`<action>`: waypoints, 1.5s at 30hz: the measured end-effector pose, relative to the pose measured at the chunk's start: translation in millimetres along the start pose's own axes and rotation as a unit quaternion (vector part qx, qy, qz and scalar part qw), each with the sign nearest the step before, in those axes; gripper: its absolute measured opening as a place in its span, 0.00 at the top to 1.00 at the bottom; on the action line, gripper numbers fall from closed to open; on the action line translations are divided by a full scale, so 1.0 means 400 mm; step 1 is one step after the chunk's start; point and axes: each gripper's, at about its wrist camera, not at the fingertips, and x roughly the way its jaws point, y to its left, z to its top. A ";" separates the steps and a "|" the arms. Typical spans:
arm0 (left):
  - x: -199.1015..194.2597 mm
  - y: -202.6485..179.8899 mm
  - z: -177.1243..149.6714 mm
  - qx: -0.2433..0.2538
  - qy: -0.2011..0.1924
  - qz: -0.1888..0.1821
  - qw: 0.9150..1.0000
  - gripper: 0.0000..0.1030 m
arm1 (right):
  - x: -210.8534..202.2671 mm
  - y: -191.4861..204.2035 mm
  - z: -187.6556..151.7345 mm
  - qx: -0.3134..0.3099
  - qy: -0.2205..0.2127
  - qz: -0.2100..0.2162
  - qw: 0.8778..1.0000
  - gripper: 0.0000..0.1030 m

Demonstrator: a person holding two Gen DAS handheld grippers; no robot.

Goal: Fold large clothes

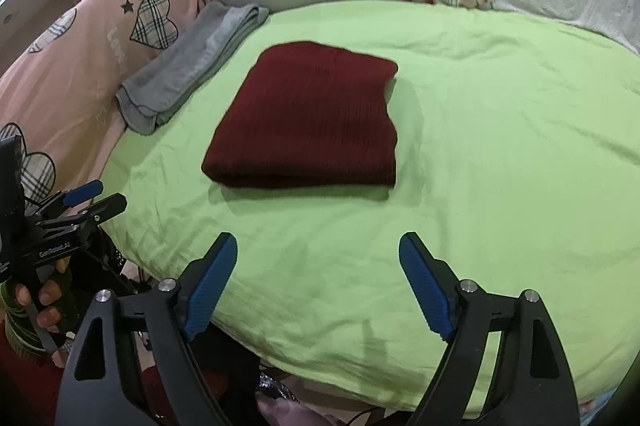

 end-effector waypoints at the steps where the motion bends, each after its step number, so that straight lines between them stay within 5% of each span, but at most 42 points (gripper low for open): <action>1: 0.003 -0.001 0.003 0.001 -0.002 0.002 1.000 0.17 | 0.003 0.000 0.003 -0.001 -0.002 0.000 1.000 0.18; 15: 0.143 -0.002 -0.016 0.001 0.066 0.039 0.997 0.17 | 0.113 0.008 -0.006 -0.002 0.046 0.009 0.999 0.18; 45: 0.167 -0.042 0.105 0.022 0.038 0.044 0.998 0.17 | 0.182 0.028 0.119 -0.026 0.040 0.006 0.999 0.18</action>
